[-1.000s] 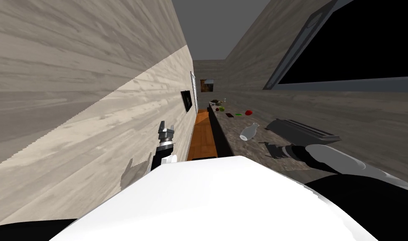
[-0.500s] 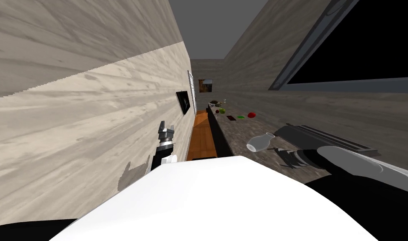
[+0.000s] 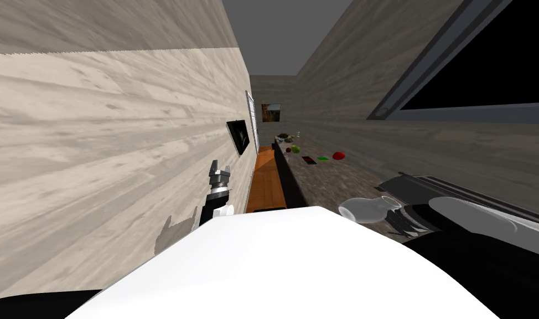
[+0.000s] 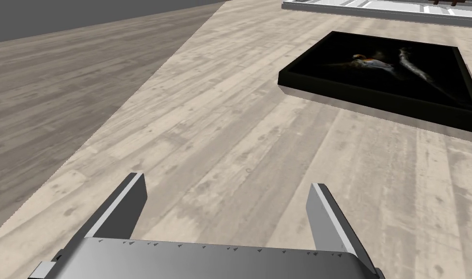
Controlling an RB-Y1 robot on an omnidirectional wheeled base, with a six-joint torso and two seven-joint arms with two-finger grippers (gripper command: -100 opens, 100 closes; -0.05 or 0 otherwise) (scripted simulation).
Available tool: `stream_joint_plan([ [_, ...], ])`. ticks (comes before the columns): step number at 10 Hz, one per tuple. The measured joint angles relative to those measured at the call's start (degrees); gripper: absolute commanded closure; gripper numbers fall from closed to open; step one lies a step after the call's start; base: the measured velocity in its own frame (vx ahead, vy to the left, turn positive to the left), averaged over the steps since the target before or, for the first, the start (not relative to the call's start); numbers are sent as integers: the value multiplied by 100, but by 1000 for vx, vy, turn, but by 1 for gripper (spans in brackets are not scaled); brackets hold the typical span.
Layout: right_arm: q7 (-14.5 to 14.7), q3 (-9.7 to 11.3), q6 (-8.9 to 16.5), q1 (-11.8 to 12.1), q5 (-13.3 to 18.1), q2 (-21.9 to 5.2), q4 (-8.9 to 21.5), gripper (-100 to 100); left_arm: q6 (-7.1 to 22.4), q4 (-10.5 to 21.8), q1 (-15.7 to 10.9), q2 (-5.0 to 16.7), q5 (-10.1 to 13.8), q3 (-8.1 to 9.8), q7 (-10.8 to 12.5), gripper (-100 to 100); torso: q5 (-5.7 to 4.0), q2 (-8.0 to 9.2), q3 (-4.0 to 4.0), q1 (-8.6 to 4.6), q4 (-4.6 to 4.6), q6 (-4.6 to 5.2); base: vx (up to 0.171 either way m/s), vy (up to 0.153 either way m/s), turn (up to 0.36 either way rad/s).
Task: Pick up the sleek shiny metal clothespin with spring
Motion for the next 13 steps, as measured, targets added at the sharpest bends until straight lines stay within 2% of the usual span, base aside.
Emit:
stream_joint_plan([
  [2, 57, -23, -204, 177, 50, -2, 48, -100, 0, 0, -1, 0, 0, 0, 0, 0, 3, 13, 6, 12, 2, 1, 189, 18, 2],
  [3, 105, 34, -295, 211, 76, 17, 125, -100, 0, 0, -1, -1, 0, -1, 0, 0, 4, 25, 13, 16, 5, 1, 74, 10, 0],
  [4, 117, 44, -315, 213, 79, 20, 135, 0, 0, 0, -2, -1, 0, -1, 0, 0, 5, 55, 30, 14, 11, 1, 15, 2, 3],
  [5, 116, 42, -312, 212, 79, 19, 133, -100, 0, 0, -3, -1, 0, -1, 0, 0, 4, 80, 45, 11, 17, 3, 6, -3, 57],
  [8, 126, 268, -40, 163, 160, 202, 205, -100, 0, 0, -3, -1, 0, -1, 0, 0, 1, 101, 58, 5, 23, 4, -3, -6, 31],
  [9, 123, 275, -16, 167, 164, 210, 201, 100, 0, 0, -3, -1, 0, -1, 0, 0, 3, 101, 58, 7, 23, 4, -2, -1, -13],
  [13, 122, 275, -22, 171, 165, 209, 204, 100, 0, 0, -3, -1, 0, -1, 0, 0, -1, 96, 56, 5, 23, -1, 0, 0, 0],
])
